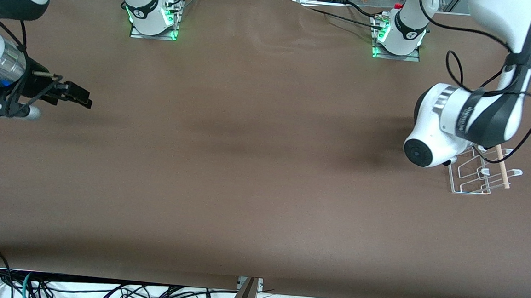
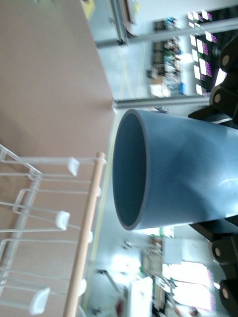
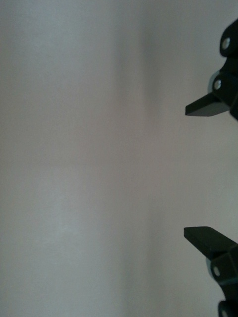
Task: Transfer cup to left arm and place on rack
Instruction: 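Carry the cup with the left gripper over the wire rack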
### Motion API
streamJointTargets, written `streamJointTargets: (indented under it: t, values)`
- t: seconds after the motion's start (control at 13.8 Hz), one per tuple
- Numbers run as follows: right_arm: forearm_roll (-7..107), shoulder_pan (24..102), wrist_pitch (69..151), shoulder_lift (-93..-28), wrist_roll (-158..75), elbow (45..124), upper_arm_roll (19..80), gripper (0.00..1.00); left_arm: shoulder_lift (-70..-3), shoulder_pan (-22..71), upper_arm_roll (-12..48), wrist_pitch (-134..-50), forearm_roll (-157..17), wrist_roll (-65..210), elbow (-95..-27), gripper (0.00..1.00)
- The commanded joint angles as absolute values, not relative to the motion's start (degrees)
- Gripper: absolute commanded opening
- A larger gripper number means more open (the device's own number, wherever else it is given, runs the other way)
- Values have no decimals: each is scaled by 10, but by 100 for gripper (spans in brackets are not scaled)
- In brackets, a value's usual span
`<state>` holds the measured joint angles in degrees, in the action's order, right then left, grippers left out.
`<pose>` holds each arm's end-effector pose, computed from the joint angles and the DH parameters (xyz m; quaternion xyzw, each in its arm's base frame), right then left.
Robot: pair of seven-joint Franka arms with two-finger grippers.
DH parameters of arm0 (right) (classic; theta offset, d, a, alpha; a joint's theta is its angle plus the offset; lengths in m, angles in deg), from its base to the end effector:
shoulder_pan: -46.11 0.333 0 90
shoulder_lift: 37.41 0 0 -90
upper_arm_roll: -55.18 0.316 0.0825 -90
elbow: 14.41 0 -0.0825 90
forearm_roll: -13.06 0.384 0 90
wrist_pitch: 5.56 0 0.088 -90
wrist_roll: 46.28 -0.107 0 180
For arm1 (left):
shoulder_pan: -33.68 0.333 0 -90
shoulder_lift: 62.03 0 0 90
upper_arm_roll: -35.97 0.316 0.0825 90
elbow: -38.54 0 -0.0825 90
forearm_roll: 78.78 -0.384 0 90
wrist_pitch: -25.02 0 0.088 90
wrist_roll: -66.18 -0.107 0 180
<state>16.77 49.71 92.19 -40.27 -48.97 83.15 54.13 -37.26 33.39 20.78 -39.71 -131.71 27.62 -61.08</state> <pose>0.5729 0.0318 0.5454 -0.9992 0.0063 0.0247 0.0304 0.5627 -0.0291 0.3461 -0.6943 0.4070 0.5125 0.2993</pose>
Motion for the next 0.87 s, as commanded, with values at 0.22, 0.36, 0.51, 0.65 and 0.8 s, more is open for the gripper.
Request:
streamJointTargets:
  t: [0.22,0.36,0.51,0.65,0.8]
  values:
    - [127,495,898,-377,-459,842,545,98,-379,333,202,-439,-1456,287,-728,22]
    - [104,498,891,-377,-459,840,549,98,-364,330,203,-440,-1487,300,-731,22]
    - [105,497,891,-377,-462,841,549,98,-361,326,202,-439,-1516,332,-755,21]
    - [110,495,896,-379,-469,843,547,98,-361,326,202,-439,-1542,378,-790,21]
    - [111,495,902,-379,-472,840,545,98,-348,325,203,-440,-1559,424,-808,21]
